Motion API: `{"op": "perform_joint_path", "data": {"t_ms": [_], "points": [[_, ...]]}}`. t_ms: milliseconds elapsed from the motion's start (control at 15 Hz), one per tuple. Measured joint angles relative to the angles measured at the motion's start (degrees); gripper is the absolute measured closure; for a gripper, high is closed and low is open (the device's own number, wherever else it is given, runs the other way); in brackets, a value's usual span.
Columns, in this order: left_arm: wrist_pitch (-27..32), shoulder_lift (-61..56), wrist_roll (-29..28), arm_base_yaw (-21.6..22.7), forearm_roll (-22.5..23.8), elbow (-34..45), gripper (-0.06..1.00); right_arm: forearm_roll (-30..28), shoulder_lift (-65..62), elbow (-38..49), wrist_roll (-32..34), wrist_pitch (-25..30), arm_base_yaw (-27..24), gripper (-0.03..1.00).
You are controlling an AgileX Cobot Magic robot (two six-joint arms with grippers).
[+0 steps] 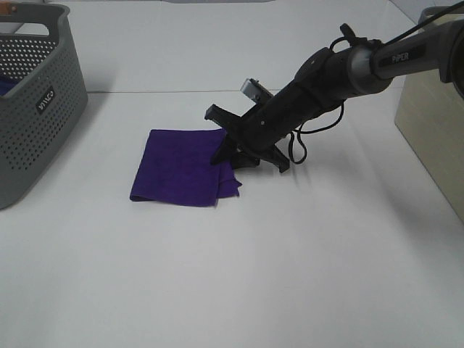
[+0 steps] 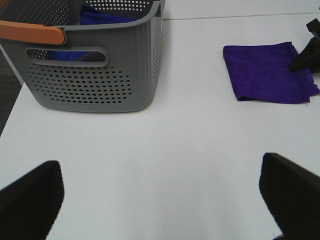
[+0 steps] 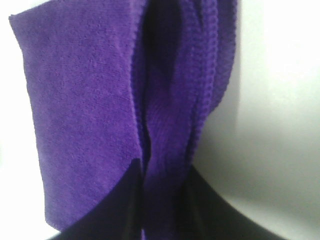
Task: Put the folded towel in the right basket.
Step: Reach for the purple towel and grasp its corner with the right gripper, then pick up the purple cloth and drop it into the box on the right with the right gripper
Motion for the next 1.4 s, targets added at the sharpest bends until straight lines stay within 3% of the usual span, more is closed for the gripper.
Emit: {"op": "perform_joint_path", "data": {"t_ms": [133, 467, 733, 933, 1200, 1400], "points": [[0.00, 0.00, 0.00, 0.00, 0.00, 0.00, -0.05, 1.83, 0.69, 0.00, 0.00, 0.11, 0.00, 0.91], [0.00, 0.00, 0.00, 0.00, 0.00, 0.00, -0.05, 2.64, 0.69, 0.00, -0.69, 0.63, 0.00, 0.92], [0.00, 0.00, 0.00, 0.00, 0.00, 0.00, -0.05, 1.89, -0.80, 0.29, -4.64, 5.27, 0.00, 0.92], [0.00, 0.00, 0.00, 0.00, 0.00, 0.00, -0.05, -4.58, -4.58, 1.66, -5.04, 8.65, 0.00, 0.92], [0.00, 0.00, 0.00, 0.00, 0.00, 0.00, -0.05, -10.89, -19.08, 1.89, -5.04, 13.29, 0.00, 0.92], [0.00, 0.00, 0.00, 0.00, 0.00, 0.00, -0.05, -28.02, -34.72, 1.89, -0.23, 17.13, 0.00, 0.92]]}}
